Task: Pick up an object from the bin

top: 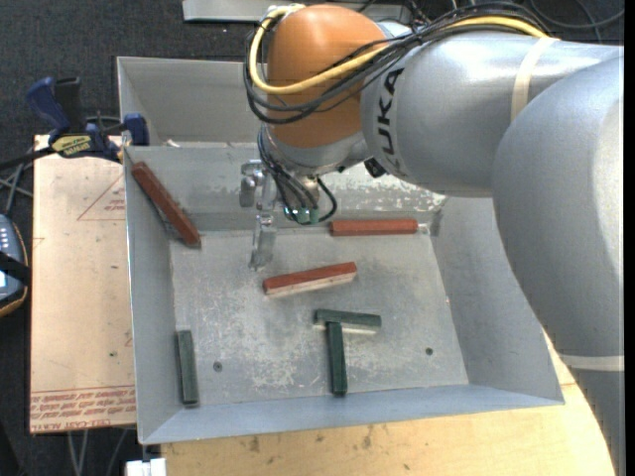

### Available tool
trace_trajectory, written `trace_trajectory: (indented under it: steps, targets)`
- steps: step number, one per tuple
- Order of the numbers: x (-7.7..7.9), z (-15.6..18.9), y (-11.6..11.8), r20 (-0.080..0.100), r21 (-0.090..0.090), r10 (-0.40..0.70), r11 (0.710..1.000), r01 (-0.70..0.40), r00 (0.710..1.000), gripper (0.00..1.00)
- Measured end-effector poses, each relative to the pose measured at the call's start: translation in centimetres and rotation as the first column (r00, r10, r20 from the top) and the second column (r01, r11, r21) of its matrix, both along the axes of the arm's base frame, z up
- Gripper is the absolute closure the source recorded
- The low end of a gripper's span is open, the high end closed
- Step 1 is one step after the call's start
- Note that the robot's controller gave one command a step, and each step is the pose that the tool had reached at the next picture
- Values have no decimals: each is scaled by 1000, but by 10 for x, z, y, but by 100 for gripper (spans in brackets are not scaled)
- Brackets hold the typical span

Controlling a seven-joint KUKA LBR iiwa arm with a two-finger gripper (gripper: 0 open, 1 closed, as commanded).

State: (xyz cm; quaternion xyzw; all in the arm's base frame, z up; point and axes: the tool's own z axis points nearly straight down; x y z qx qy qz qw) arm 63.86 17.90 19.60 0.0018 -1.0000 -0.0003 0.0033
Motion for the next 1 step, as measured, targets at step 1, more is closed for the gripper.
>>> trace_trajectory:
  steps: [1]
  targets:
    - [2,5,-1,8,1,-2,1000,2,1000,0]
